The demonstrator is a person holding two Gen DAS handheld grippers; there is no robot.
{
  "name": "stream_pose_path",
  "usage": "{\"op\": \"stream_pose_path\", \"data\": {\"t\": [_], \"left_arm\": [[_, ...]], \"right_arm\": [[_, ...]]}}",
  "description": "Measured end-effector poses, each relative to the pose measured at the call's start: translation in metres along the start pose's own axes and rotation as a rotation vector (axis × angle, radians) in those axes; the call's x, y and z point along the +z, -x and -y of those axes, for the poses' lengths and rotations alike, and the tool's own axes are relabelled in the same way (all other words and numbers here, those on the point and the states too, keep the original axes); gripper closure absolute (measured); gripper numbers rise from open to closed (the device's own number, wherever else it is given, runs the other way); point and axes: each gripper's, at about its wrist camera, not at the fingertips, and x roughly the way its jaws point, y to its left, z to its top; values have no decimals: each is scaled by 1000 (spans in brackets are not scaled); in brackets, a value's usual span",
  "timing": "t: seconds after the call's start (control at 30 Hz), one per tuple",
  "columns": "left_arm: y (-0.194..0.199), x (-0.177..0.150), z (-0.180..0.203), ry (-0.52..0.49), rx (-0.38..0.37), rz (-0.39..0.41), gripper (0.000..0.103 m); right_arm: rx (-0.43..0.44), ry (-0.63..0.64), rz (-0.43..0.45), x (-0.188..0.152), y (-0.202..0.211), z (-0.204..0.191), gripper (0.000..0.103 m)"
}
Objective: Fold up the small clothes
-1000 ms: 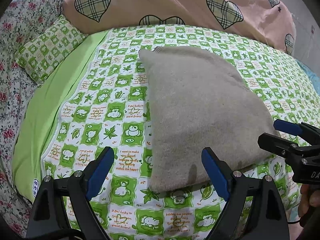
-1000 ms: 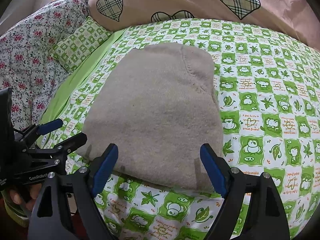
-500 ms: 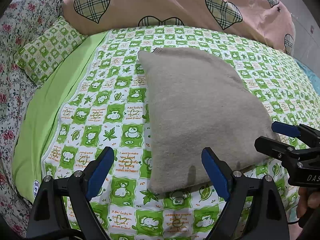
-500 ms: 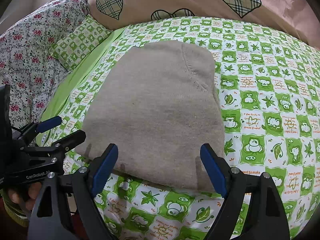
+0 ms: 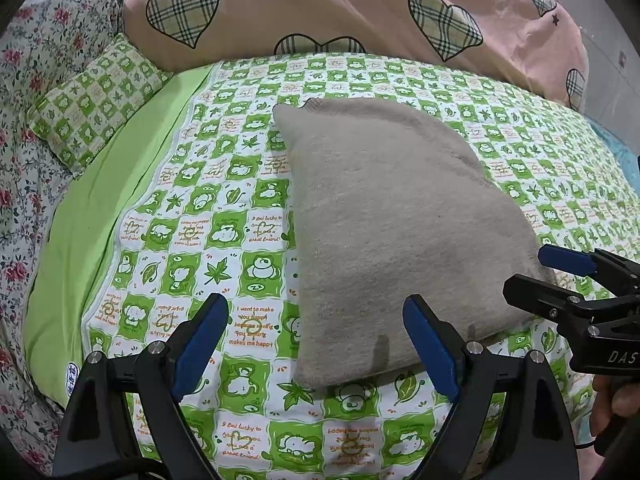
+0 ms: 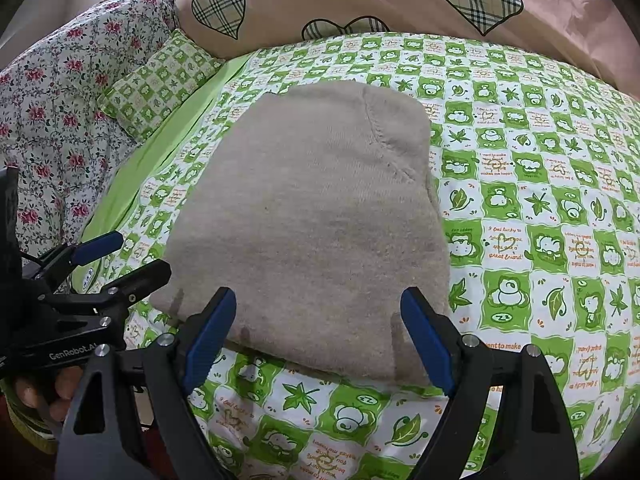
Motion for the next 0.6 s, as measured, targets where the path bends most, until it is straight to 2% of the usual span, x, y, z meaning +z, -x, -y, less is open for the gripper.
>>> {"op": "stream_pose_path", "data": {"t": [0.6], "left_arm": [[-1, 2, 0, -6, -6, 1, 13]], "right_arm": [[3, 3, 7, 7, 3, 0, 18]]}}
